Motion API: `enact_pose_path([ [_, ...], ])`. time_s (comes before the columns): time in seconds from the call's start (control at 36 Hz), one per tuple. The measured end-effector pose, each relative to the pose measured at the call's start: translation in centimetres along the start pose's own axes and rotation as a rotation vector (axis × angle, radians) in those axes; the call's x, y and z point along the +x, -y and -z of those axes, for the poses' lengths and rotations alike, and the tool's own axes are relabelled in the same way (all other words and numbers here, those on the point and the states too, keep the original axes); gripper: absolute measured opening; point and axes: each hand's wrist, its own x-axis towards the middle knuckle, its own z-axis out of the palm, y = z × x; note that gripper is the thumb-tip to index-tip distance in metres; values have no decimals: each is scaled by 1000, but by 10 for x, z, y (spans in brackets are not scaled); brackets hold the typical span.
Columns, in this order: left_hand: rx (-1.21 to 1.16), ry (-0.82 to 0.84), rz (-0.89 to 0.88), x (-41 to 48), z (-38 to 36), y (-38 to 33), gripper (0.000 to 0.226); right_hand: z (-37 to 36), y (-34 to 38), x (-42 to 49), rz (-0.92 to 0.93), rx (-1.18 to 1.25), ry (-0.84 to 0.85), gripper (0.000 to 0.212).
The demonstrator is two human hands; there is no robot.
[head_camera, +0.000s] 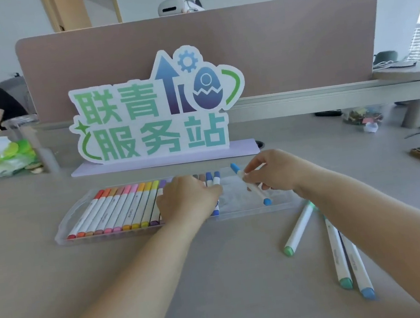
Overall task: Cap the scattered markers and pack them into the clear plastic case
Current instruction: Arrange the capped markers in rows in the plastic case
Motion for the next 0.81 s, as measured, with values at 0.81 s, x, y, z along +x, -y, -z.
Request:
enact_pose_path([
  [0.81, 234, 359, -502, 17, 10, 24, 41, -22, 1, 15, -14, -11, -19, 16],
])
